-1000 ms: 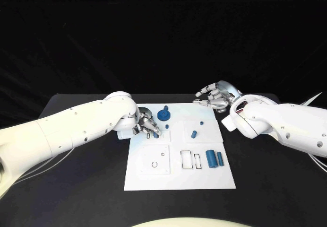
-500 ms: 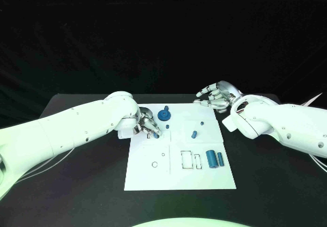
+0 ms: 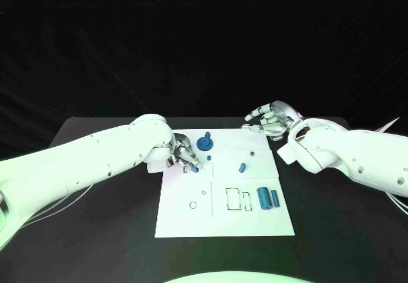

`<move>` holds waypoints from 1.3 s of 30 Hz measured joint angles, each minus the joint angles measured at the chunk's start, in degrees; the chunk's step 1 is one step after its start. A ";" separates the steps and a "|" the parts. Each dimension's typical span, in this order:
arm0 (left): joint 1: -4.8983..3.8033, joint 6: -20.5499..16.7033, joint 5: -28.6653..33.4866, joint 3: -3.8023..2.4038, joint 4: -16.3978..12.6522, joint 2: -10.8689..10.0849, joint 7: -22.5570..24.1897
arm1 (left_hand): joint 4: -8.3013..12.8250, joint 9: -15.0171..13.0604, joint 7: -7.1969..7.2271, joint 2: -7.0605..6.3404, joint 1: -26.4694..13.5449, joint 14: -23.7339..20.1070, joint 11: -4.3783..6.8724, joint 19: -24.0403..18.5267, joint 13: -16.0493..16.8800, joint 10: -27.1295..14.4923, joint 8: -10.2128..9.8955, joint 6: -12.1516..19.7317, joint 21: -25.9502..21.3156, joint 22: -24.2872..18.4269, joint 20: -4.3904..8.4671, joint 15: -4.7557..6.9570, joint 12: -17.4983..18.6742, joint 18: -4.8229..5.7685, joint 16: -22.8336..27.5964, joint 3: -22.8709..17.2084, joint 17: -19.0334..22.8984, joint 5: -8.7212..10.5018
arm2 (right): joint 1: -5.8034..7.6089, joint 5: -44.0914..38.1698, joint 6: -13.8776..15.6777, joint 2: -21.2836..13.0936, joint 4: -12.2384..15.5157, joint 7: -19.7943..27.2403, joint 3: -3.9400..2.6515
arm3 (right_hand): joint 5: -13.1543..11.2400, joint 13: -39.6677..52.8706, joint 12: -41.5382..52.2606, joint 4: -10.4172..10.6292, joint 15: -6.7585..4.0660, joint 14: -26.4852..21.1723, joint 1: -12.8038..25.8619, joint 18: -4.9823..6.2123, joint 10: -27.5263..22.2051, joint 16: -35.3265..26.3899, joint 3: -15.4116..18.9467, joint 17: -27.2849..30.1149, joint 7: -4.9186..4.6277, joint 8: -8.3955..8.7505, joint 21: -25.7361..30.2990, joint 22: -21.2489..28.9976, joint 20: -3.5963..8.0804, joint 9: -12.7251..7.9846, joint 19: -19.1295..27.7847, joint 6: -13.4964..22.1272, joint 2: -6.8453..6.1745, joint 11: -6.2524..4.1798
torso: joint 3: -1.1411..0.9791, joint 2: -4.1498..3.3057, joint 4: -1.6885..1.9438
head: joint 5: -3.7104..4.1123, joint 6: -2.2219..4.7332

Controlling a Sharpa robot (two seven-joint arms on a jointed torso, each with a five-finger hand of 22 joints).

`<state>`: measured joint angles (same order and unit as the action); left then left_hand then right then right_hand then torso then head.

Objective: Assemble the parts on the task board

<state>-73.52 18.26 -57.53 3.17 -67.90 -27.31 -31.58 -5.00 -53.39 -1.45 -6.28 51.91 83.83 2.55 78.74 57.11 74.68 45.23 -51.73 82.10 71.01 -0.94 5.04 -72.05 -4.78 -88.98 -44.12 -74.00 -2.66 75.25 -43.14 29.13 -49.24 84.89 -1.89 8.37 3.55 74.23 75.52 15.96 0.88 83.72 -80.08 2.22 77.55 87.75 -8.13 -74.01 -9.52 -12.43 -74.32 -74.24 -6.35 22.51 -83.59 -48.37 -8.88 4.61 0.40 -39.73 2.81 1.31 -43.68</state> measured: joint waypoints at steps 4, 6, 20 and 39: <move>0.01 0.00 -0.07 0.03 0.25 0.20 -0.05 | -0.33 -0.05 0.02 -0.38 -0.38 0.00 0.00 -0.02 0.00 0.00 0.01 -0.82 0.00 0.04 0.00 0.00 0.00 0.00 0.00 0.33 0.00 0.00 | 0.00 0.00 0.01 -0.02 0.04 0.03 0.00 | 0.00 0.00 0.00 0.00 0.00 0.00 0.00 0.00 0.00 0.00 0.00 0.00 -0.06 0.00 0.00 0.00 0.00 0.00 0.00 0.06 0.00 0.00 | 0.00 -0.01 -0.03 | 0.03 -0.07; 0.06 0.00 -0.08 0.10 0.33 0.34 -0.06 | -1.18 -1.70 0.46 -0.38 -0.38 0.00 0.00 -0.01 0.00 0.00 0.02 -1.60 0.00 0.04 0.00 0.00 0.00 0.00 0.00 1.18 0.00 0.00 | 0.00 -0.02 0.01 -0.03 0.07 0.05 0.00 | 0.00 0.00 0.00 0.00 0.00 0.00 0.00 0.00 0.00 0.00 0.00 0.00 -0.06 0.00 0.00 0.00 0.00 0.00 0.00 0.06 0.00 0.00 | 0.00 -0.02 -0.03 | 0.07 -0.08; 0.13 0.00 -0.83 0.31 0.46 0.70 -0.06 | -2.96 -1.76 0.94 -1.06 -1.06 0.00 0.00 0.00 0.00 0.00 0.03 -3.17 0.00 0.08 0.00 0.00 0.00 0.00 0.00 2.97 0.00 0.00 | 0.00 -0.17 0.01 -0.12 0.14 0.15 0.00 | 0.00 0.00 0.00 0.00 0.00 0.00 0.00 0.00 0.00 -0.65 0.00 0.00 0.23 -0.88 0.00 0.00 0.01 0.00 -0.01 0.36 0.00 0.00 | 0.01 -0.02 0.00 | 0.23 -0.20; 0.16 -0.74 -1.51 0.28 0.62 0.44 0.06 | -5.52 -1.79 1.14 -1.72 -1.74 0.00 0.00 -0.01 0.00 0.00 0.02 -3.37 0.00 0.19 0.01 0.01 0.00 0.00 0.00 5.53 0.00 0.00 | 0.00 -0.20 -0.01 -0.18 0.12 0.30 0.00 | 0.00 0.00 0.00 0.00 0.00 0.00 0.00 0.00 0.00 -0.65 0.00 0.00 0.23 -0.88 0.00 0.00 0.01 0.00 -0.01 0.36 0.00 0.00 | 0.04 0.00 -0.02 | 0.21 0.01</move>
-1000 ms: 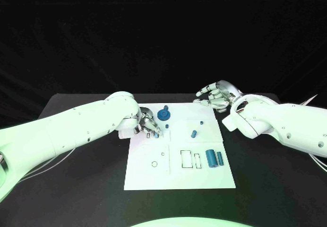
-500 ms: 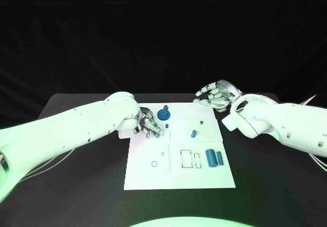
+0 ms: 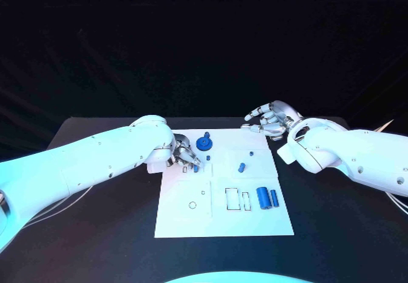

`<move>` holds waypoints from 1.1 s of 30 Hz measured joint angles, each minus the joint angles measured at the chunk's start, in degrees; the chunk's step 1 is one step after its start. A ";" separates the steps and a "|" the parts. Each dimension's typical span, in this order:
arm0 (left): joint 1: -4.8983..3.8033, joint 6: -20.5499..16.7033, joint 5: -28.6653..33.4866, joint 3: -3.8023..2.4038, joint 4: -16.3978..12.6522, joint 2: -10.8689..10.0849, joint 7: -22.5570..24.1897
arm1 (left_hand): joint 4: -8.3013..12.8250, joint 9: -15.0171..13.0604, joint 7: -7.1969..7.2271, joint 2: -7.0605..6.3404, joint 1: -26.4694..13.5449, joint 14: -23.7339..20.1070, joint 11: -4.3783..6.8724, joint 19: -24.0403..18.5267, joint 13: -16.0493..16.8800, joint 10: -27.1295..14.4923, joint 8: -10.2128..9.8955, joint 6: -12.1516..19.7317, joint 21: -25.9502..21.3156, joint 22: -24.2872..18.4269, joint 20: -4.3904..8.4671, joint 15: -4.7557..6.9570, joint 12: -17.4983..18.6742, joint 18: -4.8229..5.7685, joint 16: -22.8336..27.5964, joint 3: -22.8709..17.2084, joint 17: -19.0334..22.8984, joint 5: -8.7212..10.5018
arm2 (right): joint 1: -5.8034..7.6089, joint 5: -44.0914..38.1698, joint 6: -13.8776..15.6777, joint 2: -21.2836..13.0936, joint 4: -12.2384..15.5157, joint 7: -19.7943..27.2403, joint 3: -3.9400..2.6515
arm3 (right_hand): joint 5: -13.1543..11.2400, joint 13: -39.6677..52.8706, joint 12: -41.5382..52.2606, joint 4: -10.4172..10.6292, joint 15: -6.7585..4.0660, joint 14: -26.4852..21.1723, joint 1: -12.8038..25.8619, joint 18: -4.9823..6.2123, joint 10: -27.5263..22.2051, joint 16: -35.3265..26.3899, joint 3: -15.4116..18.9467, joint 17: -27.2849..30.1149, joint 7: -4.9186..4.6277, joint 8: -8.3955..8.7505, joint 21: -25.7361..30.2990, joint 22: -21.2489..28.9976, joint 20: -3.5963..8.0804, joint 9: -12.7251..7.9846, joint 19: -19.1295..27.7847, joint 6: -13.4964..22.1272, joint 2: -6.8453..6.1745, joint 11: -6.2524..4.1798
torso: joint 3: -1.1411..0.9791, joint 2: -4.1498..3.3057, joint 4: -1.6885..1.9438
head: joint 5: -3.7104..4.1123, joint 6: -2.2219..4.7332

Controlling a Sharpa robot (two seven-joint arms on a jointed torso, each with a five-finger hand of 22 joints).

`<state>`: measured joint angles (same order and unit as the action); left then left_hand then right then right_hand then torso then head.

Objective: Assemble the parts on the task board

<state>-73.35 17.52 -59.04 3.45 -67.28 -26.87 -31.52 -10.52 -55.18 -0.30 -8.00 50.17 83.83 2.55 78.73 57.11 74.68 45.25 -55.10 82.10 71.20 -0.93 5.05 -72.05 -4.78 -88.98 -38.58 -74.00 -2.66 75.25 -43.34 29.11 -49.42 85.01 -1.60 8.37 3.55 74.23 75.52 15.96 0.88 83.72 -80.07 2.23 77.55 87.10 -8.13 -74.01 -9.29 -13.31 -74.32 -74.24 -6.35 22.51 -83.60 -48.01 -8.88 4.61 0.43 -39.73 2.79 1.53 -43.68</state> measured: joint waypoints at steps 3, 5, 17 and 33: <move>0.01 -0.32 -0.19 0.04 0.23 -0.16 -0.05 | -0.31 -0.28 -0.26 4.19 -0.87 0.00 0.00 -0.01 0.00 0.00 0.02 -0.33 0.00 0.00 0.00 0.01 0.00 0.00 0.00 -0.32 0.00 -0.21 | 0.00 0.00 -0.01 -0.01 -0.01 0.02 0.00 | 0.00 0.00 0.00 0.00 0.00 0.00 0.00 0.00 0.00 0.00 0.00 0.00 0.00 0.00 0.00 0.00 0.00 0.00 0.00 0.00 0.00 0.00 | 0.01 -0.01 -0.01 | -0.01 0.01; 0.16 -0.50 -0.27 0.09 0.46 -0.47 -0.15 | -0.87 -0.35 0.65 4.51 -0.72 0.00 0.00 0.00 0.01 0.00 0.12 -2.48 0.00 0.00 0.00 0.01 0.00 0.01 0.00 -0.87 0.00 -0.89 | 0.00 0.00 -0.01 -0.02 -0.04 0.02 0.00 | 0.00 0.00 0.00 0.00 0.00 0.00 0.00 0.00 0.00 0.00 0.00 0.00 0.00 0.00 0.00 0.00 0.00 0.00 0.00 0.00 0.00 0.00 | 0.01 -0.02 -0.01 | -0.01 0.00; 0.29 -1.18 -0.23 -0.08 0.47 -0.74 -0.20 | -2.84 -0.65 0.63 4.41 -0.62 -0.48 0.01 0.00 0.01 0.01 0.91 -2.44 0.00 0.01 0.01 0.50 0.00 0.01 0.00 1.12 -0.01 -0.89 | -0.03 -0.01 -0.07 0.00 -0.08 0.03 0.00 | 0.00 0.00 0.00 0.00 0.00 0.00 0.00 0.00 0.00 0.00 0.00 0.00 0.00 0.00 0.00 0.00 0.00 0.00 0.00 0.00 0.00 0.00 | -0.03 -0.01 -0.01 | 0.08 -0.04; 0.45 -2.38 1.70 -0.14 -0.97 -1.66 0.05 | -2.06 -0.73 -0.09 3.08 0.71 -0.48 0.30 0.01 -0.03 0.31 -0.58 -1.69 0.00 0.03 0.01 0.50 0.01 0.01 0.00 1.93 -0.01 -0.89 | -0.17 -0.04 -0.14 0.04 -0.25 0.10 0.02 | 0.00 0.00 0.00 0.00 0.00 0.00 0.00 0.00 0.00 0.00 0.00 0.00 0.00 0.00 0.00 0.00 0.00 0.00 0.00 0.00 0.00 0.00 | -0.02 0.09 0.04 | 0.09 0.01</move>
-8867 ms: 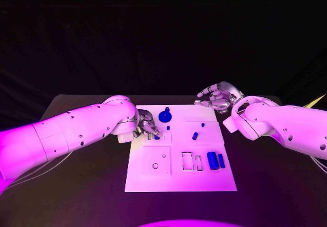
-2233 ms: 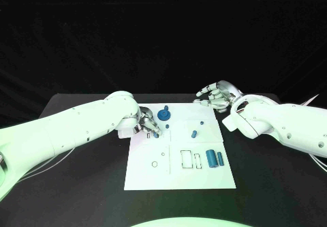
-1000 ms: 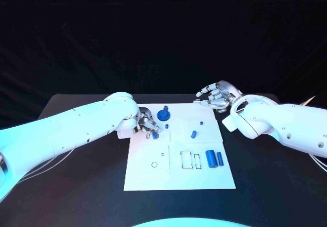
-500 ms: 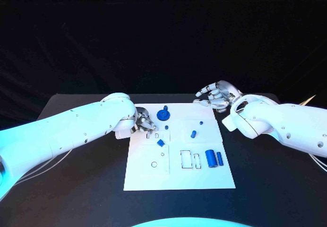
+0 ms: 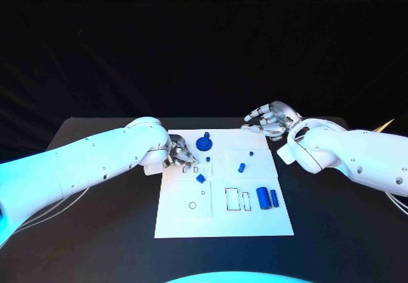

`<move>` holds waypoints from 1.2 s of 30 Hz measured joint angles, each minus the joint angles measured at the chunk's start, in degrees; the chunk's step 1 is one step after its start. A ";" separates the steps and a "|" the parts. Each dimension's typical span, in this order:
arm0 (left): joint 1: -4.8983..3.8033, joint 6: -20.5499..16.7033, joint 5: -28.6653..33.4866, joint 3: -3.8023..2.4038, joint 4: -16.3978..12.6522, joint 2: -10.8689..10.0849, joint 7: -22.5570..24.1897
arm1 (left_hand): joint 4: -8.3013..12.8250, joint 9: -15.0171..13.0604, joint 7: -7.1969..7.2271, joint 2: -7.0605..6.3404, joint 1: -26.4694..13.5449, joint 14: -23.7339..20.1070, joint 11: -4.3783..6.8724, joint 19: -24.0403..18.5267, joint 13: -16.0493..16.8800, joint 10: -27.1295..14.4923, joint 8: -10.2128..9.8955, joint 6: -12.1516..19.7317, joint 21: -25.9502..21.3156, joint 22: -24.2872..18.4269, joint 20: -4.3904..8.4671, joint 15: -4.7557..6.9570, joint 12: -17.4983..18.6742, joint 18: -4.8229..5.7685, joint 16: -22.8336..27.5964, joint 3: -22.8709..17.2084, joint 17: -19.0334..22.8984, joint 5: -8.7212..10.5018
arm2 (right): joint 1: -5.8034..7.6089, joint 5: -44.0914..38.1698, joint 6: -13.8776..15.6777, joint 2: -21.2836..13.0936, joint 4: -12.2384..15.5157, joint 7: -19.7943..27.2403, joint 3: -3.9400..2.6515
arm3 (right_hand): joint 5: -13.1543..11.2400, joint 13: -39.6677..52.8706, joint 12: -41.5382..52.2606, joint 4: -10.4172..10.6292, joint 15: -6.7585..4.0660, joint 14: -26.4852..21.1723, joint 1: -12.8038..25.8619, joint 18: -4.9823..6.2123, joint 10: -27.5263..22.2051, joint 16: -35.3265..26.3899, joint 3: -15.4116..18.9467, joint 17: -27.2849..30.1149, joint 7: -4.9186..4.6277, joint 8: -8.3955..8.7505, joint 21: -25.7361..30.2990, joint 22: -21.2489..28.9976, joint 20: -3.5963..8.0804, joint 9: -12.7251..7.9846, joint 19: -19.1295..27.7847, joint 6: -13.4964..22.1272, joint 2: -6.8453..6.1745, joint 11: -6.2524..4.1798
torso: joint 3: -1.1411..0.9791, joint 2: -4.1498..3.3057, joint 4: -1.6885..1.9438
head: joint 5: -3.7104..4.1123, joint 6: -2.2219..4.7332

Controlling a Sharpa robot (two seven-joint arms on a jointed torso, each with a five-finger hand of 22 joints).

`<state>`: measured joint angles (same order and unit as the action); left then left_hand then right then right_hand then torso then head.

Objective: Assemble the parts on the task board

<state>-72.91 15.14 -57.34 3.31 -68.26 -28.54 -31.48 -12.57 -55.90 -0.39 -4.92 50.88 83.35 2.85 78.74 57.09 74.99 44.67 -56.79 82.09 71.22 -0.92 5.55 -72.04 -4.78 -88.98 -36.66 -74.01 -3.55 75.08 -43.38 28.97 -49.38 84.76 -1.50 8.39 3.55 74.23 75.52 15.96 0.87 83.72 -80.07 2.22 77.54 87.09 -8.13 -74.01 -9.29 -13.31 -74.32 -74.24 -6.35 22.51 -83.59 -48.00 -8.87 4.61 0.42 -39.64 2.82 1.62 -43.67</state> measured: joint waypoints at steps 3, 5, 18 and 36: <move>0.06 -0.87 0.94 -0.24 -1.18 -0.67 0.23 | -0.92 0.00 -0.11 -0.43 0.44 0.00 -0.01 -0.01 -0.68 -0.03 -0.44 1.73 -0.01 -0.10 -0.01 0.00 0.72 0.00 0.00 2.85 0.00 0.00 | -0.04 -0.13 -0.01 0.02 -0.10 0.04 0.01 | 0.00 0.00 0.00 0.00 0.00 0.00 0.00 0.00 0.00 0.00 0.00 0.00 0.00 0.00 0.00 0.00 0.00 0.00 0.00 0.00 0.00 0.00 | 0.01 0.02 0.02 | 0.00 0.09; 0.06 -1.79 1.80 -0.54 -2.23 -1.28 0.47 | -0.94 -0.01 -0.93 -0.96 2.21 -0.01 -0.70 -0.05 -3.31 -0.80 -1.76 2.57 -0.12 -1.27 -0.02 -0.04 2.58 -0.01 0.01 2.84 0.00 -0.01 | -0.07 -0.24 -0.03 0.03 -0.19 0.07 0.02 | 0.00 0.00 0.00 0.00 0.00 0.00 0.00 0.00 0.00 0.00 0.00 0.00 0.00 0.00 0.00 0.00 0.00 0.00 0.00 0.00 0.00 0.00 | 0.02 0.04 0.04 | -0.02 0.21; -0.02 -6.80 5.43 -2.58 -8.57 -5.74 1.75 | -2.14 1.88 -3.30 -1.60 7.55 0.88 -2.56 -2.43 -12.56 -8.35 -7.64 6.77 -3.02 -6.68 -2.38 -2.18 8.87 -0.05 1.06 5.44 0.00 -0.01 | -0.49 -3.06 -0.49 -0.01 -0.13 -0.03 0.13 | 0.00 0.00 0.00 -0.01 0.00 0.00 0.00 0.01 0.00 0.00 0.00 0.00 0.00 -0.88 0.00 0.00 0.00 0.00 0.00 0.00 0.01 0.00 | 0.13 0.31 0.18 | -0.24 0.58; 0.40 -16.82 28.40 -2.81 -14.29 -16.65 18.33 | -1.41 8.20 -8.51 -0.92 20.62 -13.93 -7.87 -22.07 -25.00 -24.13 -12.09 15.47 -25.88 -37.73 -5.67 -6.77 19.09 -4.98 23.57 5.34 18.56 -0.66 | -2.37 -29.81 -8.59 1.28 11.17 -14.04 0.28 | 0.00 0.00 1.42 -0.66 -0.91 -0.29 -1.52 0.03 0.59 0.00 0.63 0.00 1.01 -2.65 -0.13 0.00 0.42 0.26 -0.41 -1.68 1.49 -0.73 | 0.42 0.47 0.21 | 0.04 0.68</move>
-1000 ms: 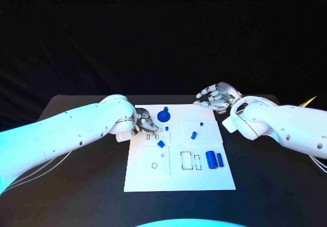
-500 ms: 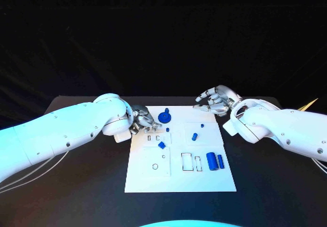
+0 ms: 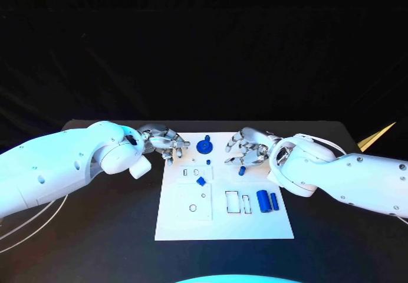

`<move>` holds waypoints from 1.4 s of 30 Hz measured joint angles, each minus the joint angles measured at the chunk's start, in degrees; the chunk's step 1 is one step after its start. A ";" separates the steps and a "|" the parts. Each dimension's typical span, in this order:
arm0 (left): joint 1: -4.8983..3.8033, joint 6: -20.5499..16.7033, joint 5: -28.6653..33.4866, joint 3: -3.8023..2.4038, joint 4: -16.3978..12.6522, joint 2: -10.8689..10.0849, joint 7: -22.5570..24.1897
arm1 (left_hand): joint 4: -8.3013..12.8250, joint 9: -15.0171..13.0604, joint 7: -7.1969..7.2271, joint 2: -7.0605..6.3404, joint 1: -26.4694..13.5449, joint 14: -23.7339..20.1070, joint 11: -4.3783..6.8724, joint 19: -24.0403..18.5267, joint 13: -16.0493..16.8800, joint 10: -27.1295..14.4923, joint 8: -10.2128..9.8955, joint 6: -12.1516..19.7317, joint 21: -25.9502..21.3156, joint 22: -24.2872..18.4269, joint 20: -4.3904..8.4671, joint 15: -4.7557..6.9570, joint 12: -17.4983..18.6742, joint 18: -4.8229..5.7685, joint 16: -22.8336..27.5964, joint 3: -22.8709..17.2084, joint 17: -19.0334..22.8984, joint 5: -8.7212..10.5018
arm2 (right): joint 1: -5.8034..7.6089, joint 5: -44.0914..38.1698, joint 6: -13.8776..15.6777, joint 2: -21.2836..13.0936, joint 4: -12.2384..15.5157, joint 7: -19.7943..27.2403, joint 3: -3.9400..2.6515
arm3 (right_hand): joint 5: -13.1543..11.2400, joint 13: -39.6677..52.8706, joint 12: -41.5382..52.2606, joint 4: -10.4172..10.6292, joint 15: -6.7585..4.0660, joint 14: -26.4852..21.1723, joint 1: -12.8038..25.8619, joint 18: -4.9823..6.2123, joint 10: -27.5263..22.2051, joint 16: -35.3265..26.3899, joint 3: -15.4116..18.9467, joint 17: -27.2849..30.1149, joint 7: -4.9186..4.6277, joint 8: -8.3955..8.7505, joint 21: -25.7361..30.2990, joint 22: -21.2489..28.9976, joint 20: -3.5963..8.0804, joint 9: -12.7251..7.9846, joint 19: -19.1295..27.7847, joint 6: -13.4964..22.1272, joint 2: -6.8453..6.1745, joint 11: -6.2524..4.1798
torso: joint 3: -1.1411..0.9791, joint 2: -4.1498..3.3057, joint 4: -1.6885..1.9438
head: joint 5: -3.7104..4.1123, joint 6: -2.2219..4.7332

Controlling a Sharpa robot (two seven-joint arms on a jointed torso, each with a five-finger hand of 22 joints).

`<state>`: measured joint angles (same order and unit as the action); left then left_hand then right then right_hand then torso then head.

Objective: Assemble the parts on the task board

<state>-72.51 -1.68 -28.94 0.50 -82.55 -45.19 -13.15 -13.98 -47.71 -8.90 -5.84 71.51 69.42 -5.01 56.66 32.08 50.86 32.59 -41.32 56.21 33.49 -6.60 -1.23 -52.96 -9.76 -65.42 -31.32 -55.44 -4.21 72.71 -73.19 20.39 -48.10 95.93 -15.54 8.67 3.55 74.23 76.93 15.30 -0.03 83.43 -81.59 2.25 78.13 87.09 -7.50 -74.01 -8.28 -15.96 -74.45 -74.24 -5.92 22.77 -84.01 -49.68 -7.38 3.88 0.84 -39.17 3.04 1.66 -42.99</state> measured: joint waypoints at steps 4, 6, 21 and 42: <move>0.08 -3.03 6.24 0.02 -0.78 -2.24 5.60 | 1.34 0.45 -0.50 -0.20 0.78 -2.29 -0.12 -0.47 -1.02 -1.14 0.00 0.52 -1.77 -1.09 -0.48 -0.42 0.05 -0.01 2.34 -1.33 3.29 0.00 | -0.71 -5.04 -1.48 2.02 1.69 -3.18 0.17 | 0.00 0.00 1.05 0.00 -0.40 0.39 0.00 -0.01 1.34 0.01 0.00 0.00 0.25 0.00 -0.46 0.00 0.01 0.00 0.00 -0.27 0.00 -0.06 | 0.12 0.10 0.02 | 0.02 -0.07; 0.13 -3.92 7.59 0.04 -1.15 -2.98 6.88 | 1.34 0.57 -0.51 0.23 1.21 -2.30 -0.12 -0.47 -1.11 -1.13 0.00 0.52 -1.75 -1.12 -0.48 -0.42 0.05 -0.01 2.35 -1.33 3.64 0.00 | -1.00 -6.35 -1.74 2.98 1.94 -4.51 0.23 | 0.00 0.00 1.63 0.01 -0.40 0.39 0.00 -0.02 1.72 0.01 0.00 0.00 0.11 0.00 -1.77 0.00 0.01 -0.01 -0.01 -0.76 -0.01 -0.19 | 0.26 0.15 0.04 | 0.08 -0.10; 0.34 -8.03 10.77 0.21 -3.82 -5.55 11.25 | 1.34 1.65 -0.92 0.23 1.22 -4.14 -0.61 -0.78 -1.86 -1.62 0.00 1.91 -2.43 -2.11 -0.79 -0.63 0.27 -0.01 4.11 -1.34 6.45 0.00 | -3.51 -12.18 -0.41 8.66 0.42 -11.68 0.49 | 0.00 0.00 4.38 0.82 -0.42 0.39 0.99 -0.06 4.17 1.17 0.76 0.00 0.73 0.00 -5.55 0.00 0.03 -0.03 -0.01 -2.36 -0.99 -0.30 | 1.62 0.57 0.23 | 0.04 -0.62; 0.36 -8.38 11.08 0.24 -4.29 -5.72 11.56 | 1.34 1.76 -0.93 0.00 1.45 -4.93 -0.62 -0.78 -2.24 -1.64 0.00 1.92 -3.09 -2.40 -0.79 -0.63 0.27 0.00 4.76 -1.34 7.07 0.00 | -5.56 -13.00 -0.47 13.89 -3.88 -13.99 0.54 | 0.00 0.00 5.05 0.83 -0.43 0.38 3.64 -0.07 4.68 1.46 0.77 0.00 1.07 -0.01 -6.23 0.00 0.91 -0.03 0.11 -3.11 -0.91 -0.81 | 1.68 0.52 0.26 | -0.15 -1.41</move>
<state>-72.16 -10.06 -17.86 0.74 -86.84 -50.91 -1.59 -12.64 -45.95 -9.84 -5.84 72.96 64.49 -5.64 55.88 29.85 49.22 32.59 -39.40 53.12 31.09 -7.39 -1.86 -52.68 -9.76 -60.66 -32.65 -48.37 -4.21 67.15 -86.19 19.92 -34.21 92.05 -29.53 9.21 3.55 74.23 81.98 16.13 -0.47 83.81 -77.95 2.18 82.82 88.56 -6.73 -74.01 -7.21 -15.98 -80.68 -74.24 -5.01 22.74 -83.90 -52.79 -8.29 3.07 2.52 -38.64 3.30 1.51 -44.40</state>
